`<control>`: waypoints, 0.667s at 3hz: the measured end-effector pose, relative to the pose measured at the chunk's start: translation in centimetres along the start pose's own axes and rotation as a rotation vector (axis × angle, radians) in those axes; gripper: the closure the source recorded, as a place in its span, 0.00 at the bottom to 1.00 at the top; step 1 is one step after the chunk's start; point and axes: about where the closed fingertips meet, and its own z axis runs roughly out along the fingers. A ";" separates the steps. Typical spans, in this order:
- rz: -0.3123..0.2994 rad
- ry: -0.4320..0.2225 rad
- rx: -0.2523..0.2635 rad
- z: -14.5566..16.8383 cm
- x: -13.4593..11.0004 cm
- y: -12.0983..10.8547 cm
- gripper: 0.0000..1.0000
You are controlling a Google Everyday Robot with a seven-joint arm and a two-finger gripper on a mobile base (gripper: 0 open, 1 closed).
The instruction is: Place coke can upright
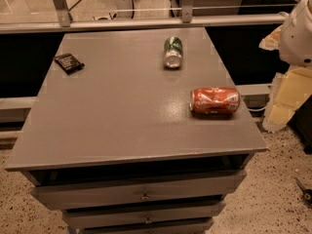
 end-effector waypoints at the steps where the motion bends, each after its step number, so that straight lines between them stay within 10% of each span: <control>1: 0.000 0.000 0.000 0.0 0.0 0.0 0.00; 2: -0.010 -0.047 -0.001 1.6 -1.1 -0.9 0.00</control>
Offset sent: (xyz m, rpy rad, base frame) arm 0.0454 0.0289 -0.0377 0.1240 -0.0185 0.0645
